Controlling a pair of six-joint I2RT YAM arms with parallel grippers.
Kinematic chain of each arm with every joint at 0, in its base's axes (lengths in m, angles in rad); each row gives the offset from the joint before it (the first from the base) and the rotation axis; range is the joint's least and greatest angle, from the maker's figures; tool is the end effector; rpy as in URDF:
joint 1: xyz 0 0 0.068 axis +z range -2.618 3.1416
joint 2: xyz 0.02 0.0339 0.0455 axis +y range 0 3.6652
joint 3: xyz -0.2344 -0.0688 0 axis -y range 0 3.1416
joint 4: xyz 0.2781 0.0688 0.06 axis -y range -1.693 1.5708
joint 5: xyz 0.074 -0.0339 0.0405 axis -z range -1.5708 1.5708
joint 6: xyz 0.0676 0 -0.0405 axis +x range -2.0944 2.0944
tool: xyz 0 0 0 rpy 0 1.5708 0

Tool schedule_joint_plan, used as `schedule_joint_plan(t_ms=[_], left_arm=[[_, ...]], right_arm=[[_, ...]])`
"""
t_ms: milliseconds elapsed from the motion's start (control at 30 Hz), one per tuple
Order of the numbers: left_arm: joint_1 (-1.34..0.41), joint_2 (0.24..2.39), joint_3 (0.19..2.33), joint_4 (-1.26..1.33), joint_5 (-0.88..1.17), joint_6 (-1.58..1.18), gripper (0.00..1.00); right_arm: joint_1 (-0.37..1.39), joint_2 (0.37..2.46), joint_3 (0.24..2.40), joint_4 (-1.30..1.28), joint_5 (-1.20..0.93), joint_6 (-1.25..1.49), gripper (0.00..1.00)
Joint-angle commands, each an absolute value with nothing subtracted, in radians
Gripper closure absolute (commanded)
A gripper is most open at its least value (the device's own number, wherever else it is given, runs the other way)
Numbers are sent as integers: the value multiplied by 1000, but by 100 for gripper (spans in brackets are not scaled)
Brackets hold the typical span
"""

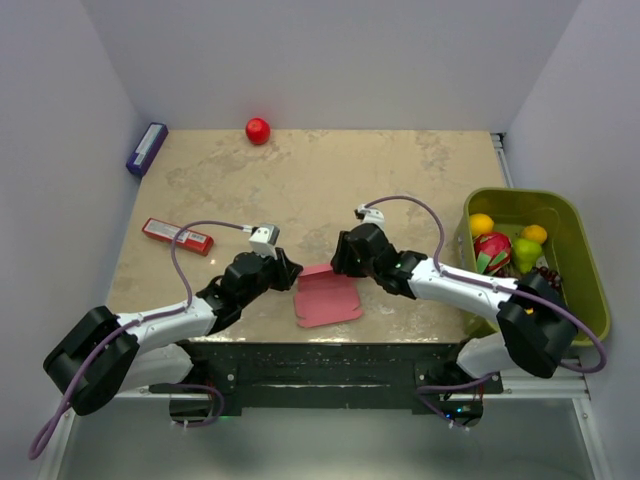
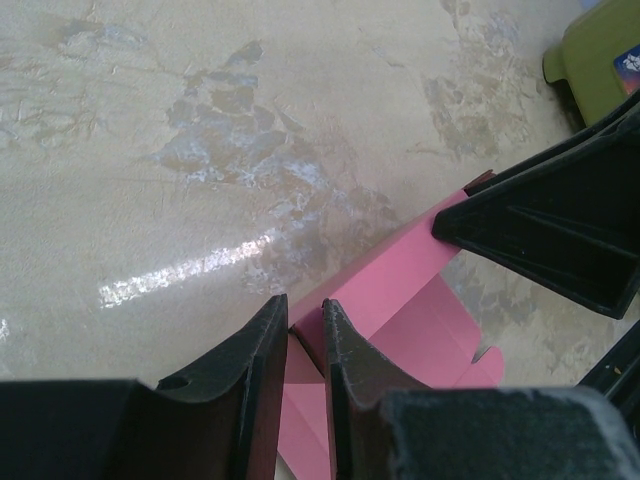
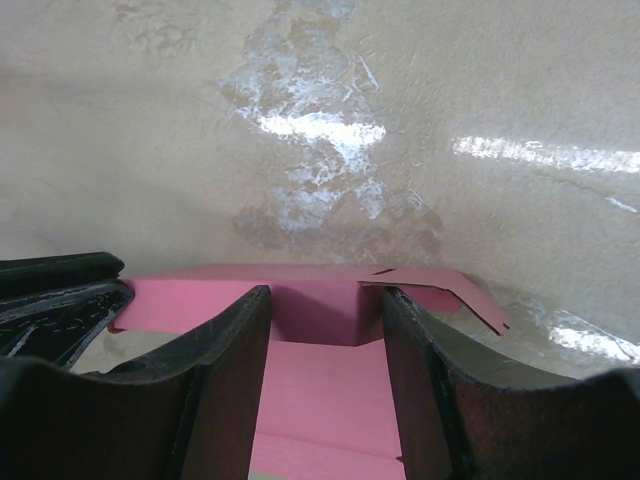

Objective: Fold the paper box

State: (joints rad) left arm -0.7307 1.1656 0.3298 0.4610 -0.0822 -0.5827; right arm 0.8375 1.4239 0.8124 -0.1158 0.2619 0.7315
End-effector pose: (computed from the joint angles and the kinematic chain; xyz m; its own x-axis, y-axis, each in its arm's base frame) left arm 0.2198 -0.1895 0.1111 -0.5623 -0.2325 -0.7936 0.3578 0.7967 -0.4870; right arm 0.2485 0.2497 0.1422 -0.7241 0.1602 -0.6709 -0.1405 0.9180 0.3709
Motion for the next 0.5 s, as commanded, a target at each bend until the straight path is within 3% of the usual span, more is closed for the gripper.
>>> schedule_joint_plan(t_ms=[0, 467], left_arm=[[-741, 1181, 327, 345, -97, -557, 76], [-742, 1180, 327, 348, -97, -557, 76]], right_arm=[[821, 1402, 746, -11, 126, 808, 48], [752, 1339, 522, 320, 20, 1066, 60]])
